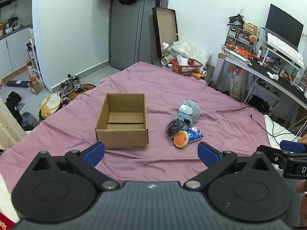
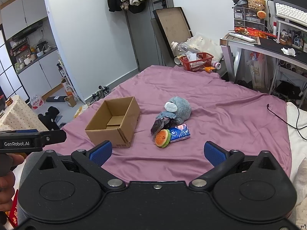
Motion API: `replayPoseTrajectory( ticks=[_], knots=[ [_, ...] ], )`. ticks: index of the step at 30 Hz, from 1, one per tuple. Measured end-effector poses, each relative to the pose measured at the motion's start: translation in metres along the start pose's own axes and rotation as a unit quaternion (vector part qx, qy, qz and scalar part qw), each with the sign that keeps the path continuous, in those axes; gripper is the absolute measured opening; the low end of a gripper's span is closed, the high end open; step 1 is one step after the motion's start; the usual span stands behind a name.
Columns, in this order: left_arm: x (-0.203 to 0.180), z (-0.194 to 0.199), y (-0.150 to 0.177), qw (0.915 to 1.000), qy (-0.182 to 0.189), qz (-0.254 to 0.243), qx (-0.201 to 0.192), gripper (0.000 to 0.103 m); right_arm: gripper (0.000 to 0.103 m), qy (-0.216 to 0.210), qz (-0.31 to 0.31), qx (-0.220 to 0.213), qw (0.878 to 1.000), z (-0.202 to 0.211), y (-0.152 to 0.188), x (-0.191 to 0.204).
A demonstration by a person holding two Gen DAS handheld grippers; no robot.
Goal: Organize soft objects
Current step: 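Reach the left tool to the burger plush while the right tool approaches the tissue pack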
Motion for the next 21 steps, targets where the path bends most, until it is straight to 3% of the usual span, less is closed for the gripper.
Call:
replayPoseTrajectory(
  ticks=[21],
  knots=[
    [-0.018,-0.06,-0.013,0.9997,0.007,0.023,0.01,0.102,0.103,-0.009,-0.046,0.012,0.999,-0.044,-0.005,-0.042]
  ],
)
Point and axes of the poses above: each gripper's, at about its wrist camera, not at the fingertips, and z roughly against the way its jaws point, x to its left, y to its underside, the point moved 3 cm from there along -z, roughly the way its jaws point, and after that the axes turned 1 degree about -x, right-handed, at the moved point
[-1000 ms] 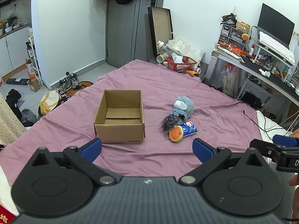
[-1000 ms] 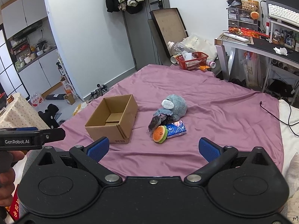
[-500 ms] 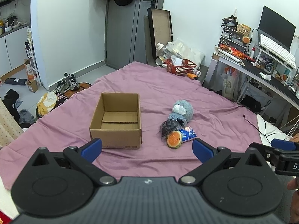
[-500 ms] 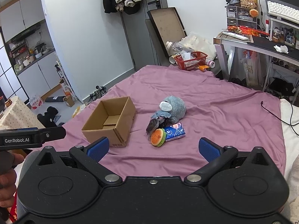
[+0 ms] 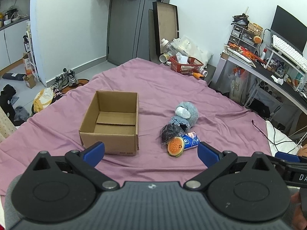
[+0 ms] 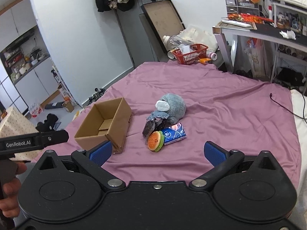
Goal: Organize soft objects
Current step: 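Reach the left tool to the burger plush while the right tool approaches the tissue pack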
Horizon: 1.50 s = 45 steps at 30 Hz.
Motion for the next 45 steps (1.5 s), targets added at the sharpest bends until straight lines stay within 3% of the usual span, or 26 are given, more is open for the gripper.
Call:
replayPoseTrajectory(
  ticks=[12,27,37,43,45],
  knots=[
    [-0.012,-0.042,-0.003,0.9998,-0.005,0.006,0.02,0.102,0.103,0.002,-0.027,0.019,0.999,-0.038,-0.008,-0.036],
    [-0.029,-0.1,-0.004,0.9988,-0.004,0.005,0.049,0.102,0.103,0.002,-0.043,0.048,0.998,-0.088,-0.022,-0.051],
    [-0.04,-0.15,0.005,0.9959,0.016,0.032,0.083,0.098,0.102,-0.016,-0.065,0.078,0.995,-0.129,-0.042,-0.063],
    [-0.05,-0.178,0.013,0.9939,0.016,0.041,0.101,0.087,0.096,-0.029,-0.103,0.08,0.991,-0.154,-0.035,-0.075],
    [-0.051,-0.187,0.016,0.9932,0.013,0.045,0.106,0.087,0.089,-0.035,-0.116,0.087,0.989,-0.163,-0.029,-0.08]
  ],
)
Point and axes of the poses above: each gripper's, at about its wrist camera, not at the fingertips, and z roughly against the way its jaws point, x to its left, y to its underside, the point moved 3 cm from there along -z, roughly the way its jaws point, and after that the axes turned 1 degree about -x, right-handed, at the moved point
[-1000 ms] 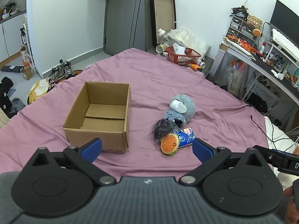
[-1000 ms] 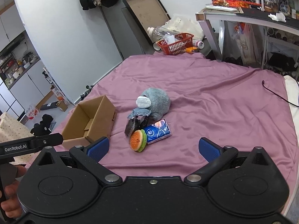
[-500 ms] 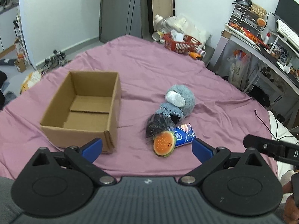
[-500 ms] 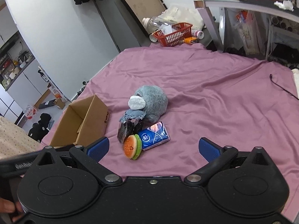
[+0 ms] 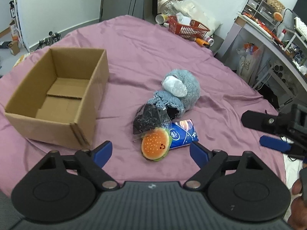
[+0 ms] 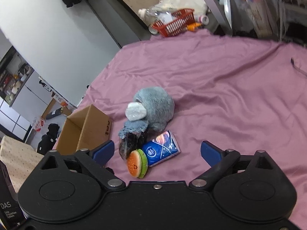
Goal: Organize soft objects
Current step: 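Reach the left tool to the burger plush while the right tool approaches the tissue pack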
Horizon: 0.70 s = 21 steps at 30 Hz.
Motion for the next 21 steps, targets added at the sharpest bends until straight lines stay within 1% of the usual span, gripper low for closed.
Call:
replayPoseTrajectory(
  ticks=[5,7,9,13,15,19,21],
  knots=[
    [-0.005,-0.026,0.007,0.9999,-0.004,0.002,0.014,0.083,0.087,-0.007,-0.029,0.011,1.0,-0.018,0.004,-0.014],
    [-0.007,-0.036,0.01,0.9997,-0.005,0.004,0.022,0.08,0.085,-0.007,-0.043,0.015,0.999,-0.024,0.005,-0.02],
    [-0.008,-0.045,0.014,0.9995,-0.007,0.009,0.03,0.076,0.079,-0.011,-0.062,0.021,0.998,-0.031,0.005,-0.028],
    [-0.01,-0.059,0.018,0.9991,-0.009,0.019,0.037,0.073,0.077,-0.007,-0.088,0.033,0.996,-0.046,0.005,-0.038],
    [-0.011,-0.064,0.019,0.9991,-0.011,0.022,0.036,0.073,0.072,-0.016,-0.101,0.039,0.994,-0.053,0.006,-0.043],
    [-0.011,-0.073,0.02,0.9989,-0.011,0.033,0.031,0.071,0.066,-0.036,-0.13,0.056,0.989,-0.067,0.009,-0.05],
    [-0.011,-0.078,0.02,0.9988,-0.012,0.038,0.03,0.069,0.06,-0.04,-0.147,0.066,0.986,-0.075,0.011,-0.054]
  ],
)
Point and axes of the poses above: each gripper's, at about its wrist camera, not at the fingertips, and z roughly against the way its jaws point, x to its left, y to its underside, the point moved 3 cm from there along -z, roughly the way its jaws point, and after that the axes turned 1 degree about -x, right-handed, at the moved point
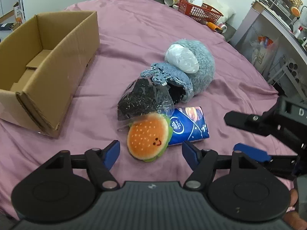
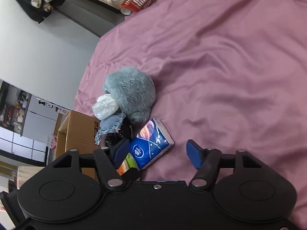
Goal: Organize soft objects
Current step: 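Reach the left tool to the burger plush while the right tool approaches the tissue pack, then close the left tool on the burger plush while the right tool grasps the tissue pack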
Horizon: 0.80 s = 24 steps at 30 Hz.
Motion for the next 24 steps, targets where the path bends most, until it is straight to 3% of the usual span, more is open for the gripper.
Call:
replayPoseTrajectory(
  ticks=[7,16,20,24],
  knots=[
    [0.002,-0.016,0.0,0.9998,-0.007,0.017,0.007,0.062,0.057,-0.015,-0.026,0.021,0.999,-0.018,-0.001,-0.006],
    [0.014,-0.021,-0.008,0.9989,-0.001,0.046,-0.01,0.062,0.057,-0.012,-0.047,0.041,0.998,-0.043,-0.004,-0.009],
    [0.015,-0.026,-0.012,0.9983,0.01,0.056,-0.014,0.046,0.057,-0.002,-0.048,0.043,0.998,-0.052,-0.004,-0.009],
    [0.014,-0.029,-0.015,0.9981,0.01,0.059,-0.011,0.043,0.061,-0.005,-0.059,0.042,0.997,-0.058,-0.005,-0.009]
  ],
)
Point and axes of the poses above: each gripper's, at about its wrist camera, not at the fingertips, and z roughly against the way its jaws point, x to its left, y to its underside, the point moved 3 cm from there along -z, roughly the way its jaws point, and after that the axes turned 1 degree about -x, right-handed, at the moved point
